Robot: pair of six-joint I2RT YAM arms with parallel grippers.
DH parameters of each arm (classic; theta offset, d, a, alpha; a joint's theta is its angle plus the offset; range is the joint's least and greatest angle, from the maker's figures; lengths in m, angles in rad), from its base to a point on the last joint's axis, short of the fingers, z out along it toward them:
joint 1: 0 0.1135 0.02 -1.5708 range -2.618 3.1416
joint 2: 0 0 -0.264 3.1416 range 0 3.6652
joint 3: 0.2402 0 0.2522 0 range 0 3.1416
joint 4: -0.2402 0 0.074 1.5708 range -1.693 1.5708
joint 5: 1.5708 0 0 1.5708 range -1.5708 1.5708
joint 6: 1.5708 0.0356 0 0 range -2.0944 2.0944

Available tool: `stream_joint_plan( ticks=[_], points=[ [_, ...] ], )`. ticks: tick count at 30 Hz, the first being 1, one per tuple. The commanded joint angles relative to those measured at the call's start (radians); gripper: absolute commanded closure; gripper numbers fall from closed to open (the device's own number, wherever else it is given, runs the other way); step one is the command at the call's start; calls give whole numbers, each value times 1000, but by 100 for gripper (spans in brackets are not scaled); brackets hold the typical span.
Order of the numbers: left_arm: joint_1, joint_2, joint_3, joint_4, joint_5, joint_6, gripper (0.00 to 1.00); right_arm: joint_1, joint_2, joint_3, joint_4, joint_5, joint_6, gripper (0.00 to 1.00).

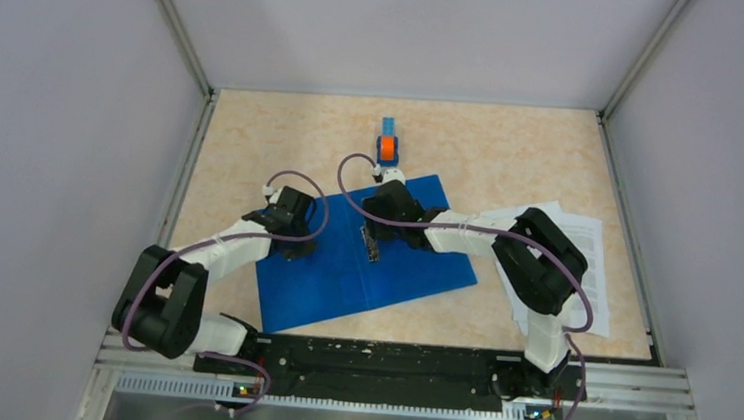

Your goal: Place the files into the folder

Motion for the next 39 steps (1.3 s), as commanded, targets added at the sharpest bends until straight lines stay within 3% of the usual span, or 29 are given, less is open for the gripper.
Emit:
stream_joint_plan(
  ticks=[1, 17, 27, 39],
  points=[
    [-31, 72, 37, -38, -82, -55, 89, -14, 11, -40, -203, -60, -15, 39],
    [-59, 88, 55, -79, -118, -89, 96, 106, -139, -5, -325, 1, -4, 49],
    [-59, 95, 57, -86, -121, -91, 99, 120, -169, 12, -312, 31, 84, 69],
    [-59, 96, 58, -87, -122, -89, 100, 121, -130, 44, -268, -28, 114, 72]
  ],
)
